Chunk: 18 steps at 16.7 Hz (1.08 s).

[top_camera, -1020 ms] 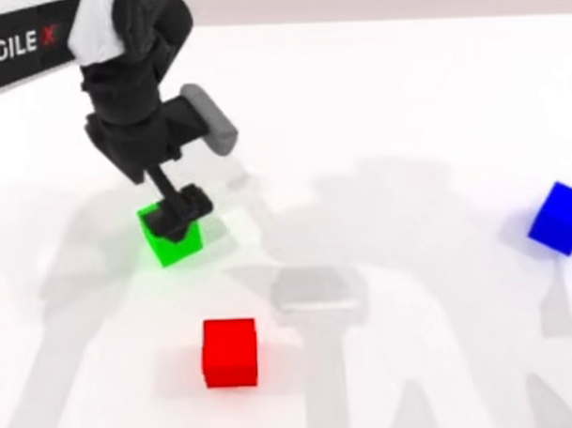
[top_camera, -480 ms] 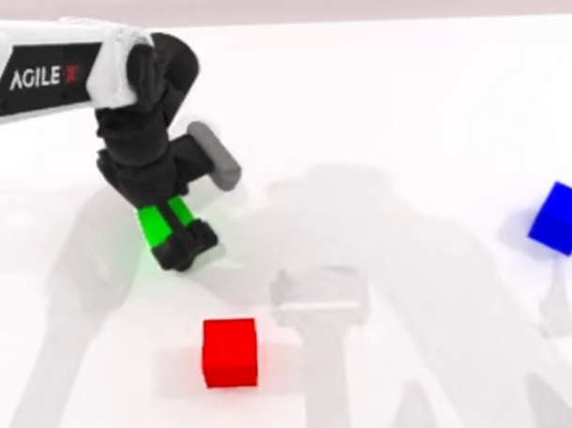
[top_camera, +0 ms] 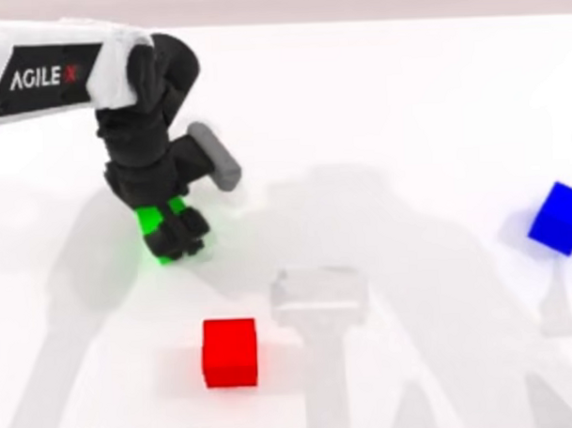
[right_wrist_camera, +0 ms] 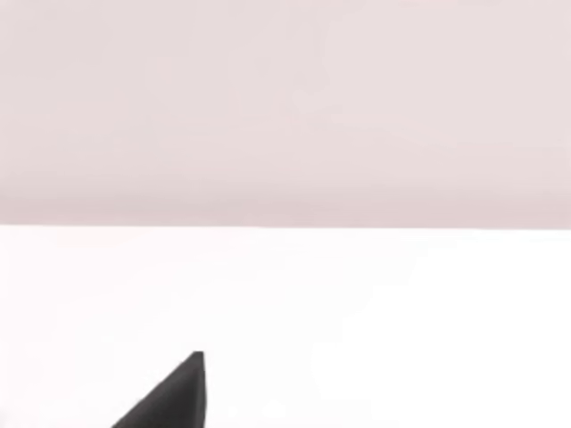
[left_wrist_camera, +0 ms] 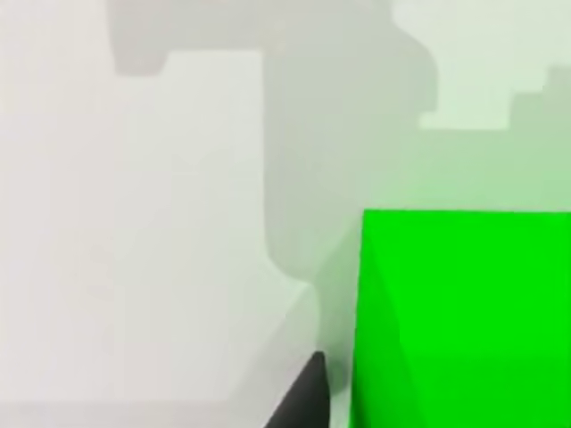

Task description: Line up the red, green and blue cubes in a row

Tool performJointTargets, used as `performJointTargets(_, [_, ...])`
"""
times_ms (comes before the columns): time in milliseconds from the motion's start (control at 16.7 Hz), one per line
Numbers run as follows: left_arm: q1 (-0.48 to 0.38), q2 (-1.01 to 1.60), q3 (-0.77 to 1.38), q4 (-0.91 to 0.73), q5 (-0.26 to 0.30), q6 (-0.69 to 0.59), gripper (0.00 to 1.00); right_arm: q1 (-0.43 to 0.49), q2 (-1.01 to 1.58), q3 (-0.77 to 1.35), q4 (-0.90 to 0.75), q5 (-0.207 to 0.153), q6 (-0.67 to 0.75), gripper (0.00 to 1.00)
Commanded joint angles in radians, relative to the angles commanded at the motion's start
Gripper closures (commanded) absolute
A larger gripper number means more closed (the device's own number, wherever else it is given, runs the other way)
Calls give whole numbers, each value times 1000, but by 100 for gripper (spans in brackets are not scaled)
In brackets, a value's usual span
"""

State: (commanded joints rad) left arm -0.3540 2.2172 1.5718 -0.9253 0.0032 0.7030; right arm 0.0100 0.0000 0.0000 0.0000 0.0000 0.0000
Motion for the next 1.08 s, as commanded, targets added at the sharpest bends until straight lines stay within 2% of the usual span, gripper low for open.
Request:
performJointTargets(300, [0, 0, 0, 0, 0, 0, 98, 0, 0, 0, 0, 0, 0, 0])
performJointTargets(900, [1, -5, 3, -6, 2, 0, 100, 0, 0, 0, 0, 0, 0, 0])
performJointTargets(1080, [8, -24, 53, -76, 2, -2, 100, 0, 0, 0, 0, 0, 0, 0])
